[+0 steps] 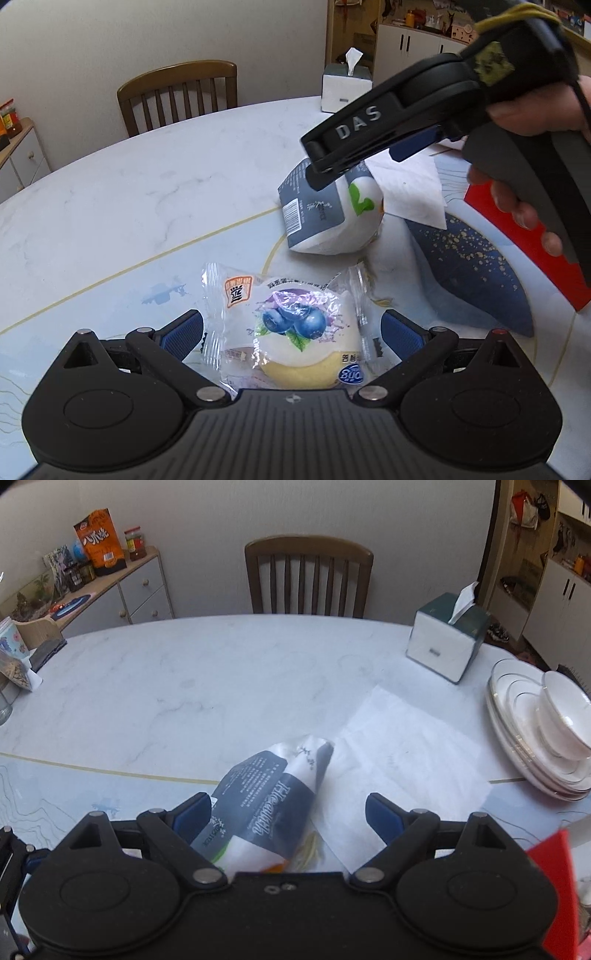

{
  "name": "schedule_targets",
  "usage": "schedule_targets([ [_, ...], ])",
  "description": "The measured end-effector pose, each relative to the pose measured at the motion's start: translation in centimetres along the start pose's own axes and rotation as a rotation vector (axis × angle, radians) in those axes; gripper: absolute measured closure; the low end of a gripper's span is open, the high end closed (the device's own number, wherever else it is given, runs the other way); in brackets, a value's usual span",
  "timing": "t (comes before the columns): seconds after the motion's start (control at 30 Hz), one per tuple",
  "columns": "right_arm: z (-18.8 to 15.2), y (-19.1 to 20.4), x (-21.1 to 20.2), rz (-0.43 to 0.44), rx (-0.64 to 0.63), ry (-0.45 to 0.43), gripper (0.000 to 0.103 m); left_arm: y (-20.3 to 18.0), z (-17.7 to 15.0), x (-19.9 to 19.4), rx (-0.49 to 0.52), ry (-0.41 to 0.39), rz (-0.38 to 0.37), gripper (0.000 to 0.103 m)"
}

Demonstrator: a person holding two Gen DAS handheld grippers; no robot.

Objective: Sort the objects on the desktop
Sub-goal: 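Grasp the blueberry bun with the left tool while the right grasps the grey snack bag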

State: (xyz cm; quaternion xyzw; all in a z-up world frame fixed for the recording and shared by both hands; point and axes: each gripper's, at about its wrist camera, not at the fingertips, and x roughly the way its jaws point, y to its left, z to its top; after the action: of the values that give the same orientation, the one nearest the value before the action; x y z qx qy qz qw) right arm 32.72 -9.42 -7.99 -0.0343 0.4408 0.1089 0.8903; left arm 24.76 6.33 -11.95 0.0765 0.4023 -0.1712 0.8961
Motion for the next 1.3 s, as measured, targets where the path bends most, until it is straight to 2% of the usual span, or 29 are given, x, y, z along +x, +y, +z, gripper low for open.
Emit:
schedule_targets([
  [0.3,0.2,0.7,2.5,0.005,-0.006,0.047,0.013,0.1,-0.3,1.2,-0.005,0.023,-0.022,0.0],
  [0.57,0.1,0.7,3.1,0.019,0.003,0.063,0.021,0.1,-0.5,1.4,-0.017,0.024,-0.036,0.001],
  [0.83,-0.1,1.0,2.9,0.028,-0.004,0.072,0.041,-0.3,-0.4,1.0,0.003,0.014,-0.035,0.006],
  [1.2,-0.8,0.1,1.3,0.021,0.03,0.064,0.059,-0.3,-0.2,0.2,-0.026,0.023,-0.052,0.027],
  [1.3,-1.1,-0.4,0.7,0.021,0.041,0.067,0.065,-0.4,-0.3,-0.1,-0.033,0.029,-0.059,0.029],
])
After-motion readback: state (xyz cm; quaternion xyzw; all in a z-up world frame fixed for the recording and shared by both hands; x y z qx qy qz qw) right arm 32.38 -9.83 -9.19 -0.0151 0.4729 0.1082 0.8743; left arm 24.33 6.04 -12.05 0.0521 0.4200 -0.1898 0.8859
